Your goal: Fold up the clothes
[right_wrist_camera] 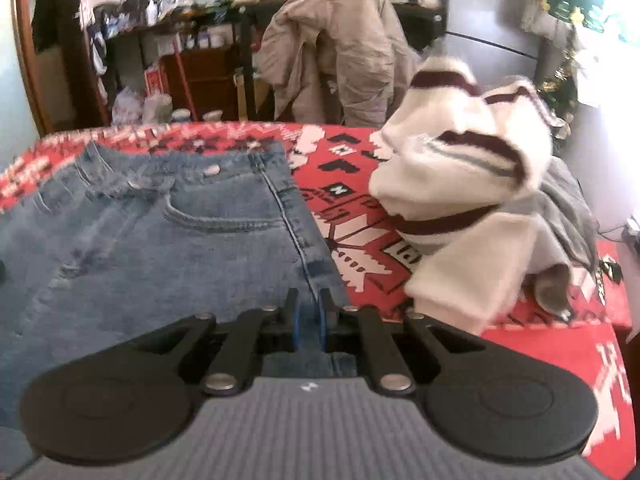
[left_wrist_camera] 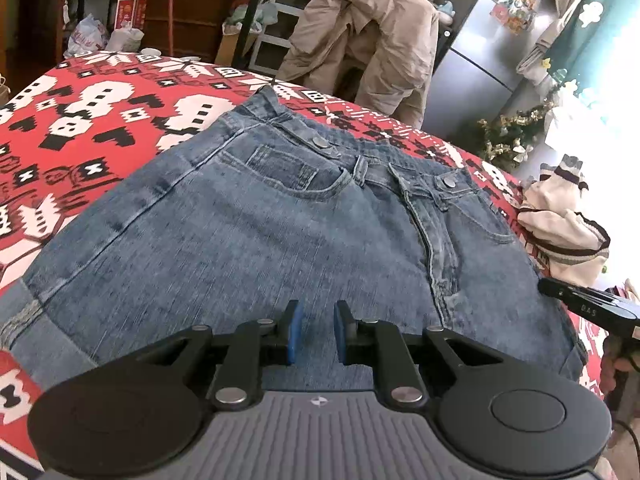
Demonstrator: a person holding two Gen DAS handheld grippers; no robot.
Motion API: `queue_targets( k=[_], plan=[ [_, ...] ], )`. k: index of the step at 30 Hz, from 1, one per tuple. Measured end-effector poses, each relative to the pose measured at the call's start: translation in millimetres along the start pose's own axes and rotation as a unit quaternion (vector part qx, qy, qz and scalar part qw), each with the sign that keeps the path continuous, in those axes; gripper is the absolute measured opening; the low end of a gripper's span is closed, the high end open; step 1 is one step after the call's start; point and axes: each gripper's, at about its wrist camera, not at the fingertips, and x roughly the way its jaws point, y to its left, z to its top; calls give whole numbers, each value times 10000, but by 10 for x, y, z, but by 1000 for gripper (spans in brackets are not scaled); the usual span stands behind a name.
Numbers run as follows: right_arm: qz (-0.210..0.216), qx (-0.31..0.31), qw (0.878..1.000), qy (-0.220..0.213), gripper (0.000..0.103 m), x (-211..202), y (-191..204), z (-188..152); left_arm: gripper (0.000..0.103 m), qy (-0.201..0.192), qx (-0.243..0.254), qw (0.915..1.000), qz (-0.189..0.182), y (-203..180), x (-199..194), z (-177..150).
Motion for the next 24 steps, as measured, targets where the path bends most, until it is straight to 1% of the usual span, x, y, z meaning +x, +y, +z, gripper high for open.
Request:
queue_targets(
  k=[4,7,10,14,18,21,22,24],
  plan=[
    [-48,66,9999,118,9,-85,-98,-91,18,34,-11,10000,-20,15,-18,-16],
    [37,218,9996,153,12,-295,-197,-272,20,30,-81,9999,-61,25,-19,-8],
    [-12,188,9996,197,13,-478,-220,-443,20,30,-61,9999,-79,14,-7,-7],
    [10,365,9991,201,14,-650,-249,-548,20,42,-47,9999,-83,-2,-20,-11],
    [34,550,9984,117,14,-700,-272,-470,22,46,-24,10000,-60,-5,-22,-15],
    [121,430,9990,6,14,-551,-187,-263,22,41,-10,10000,-68,-19,-7,-5],
    [152,385,9991,-32,12,-497,-157,-191,22,37,-6,10000,-74,-26,0,2],
    [204,326,9992,-62,11,-336,-101,-42,22,32,6,10000,-80,-37,18,15]
  ],
)
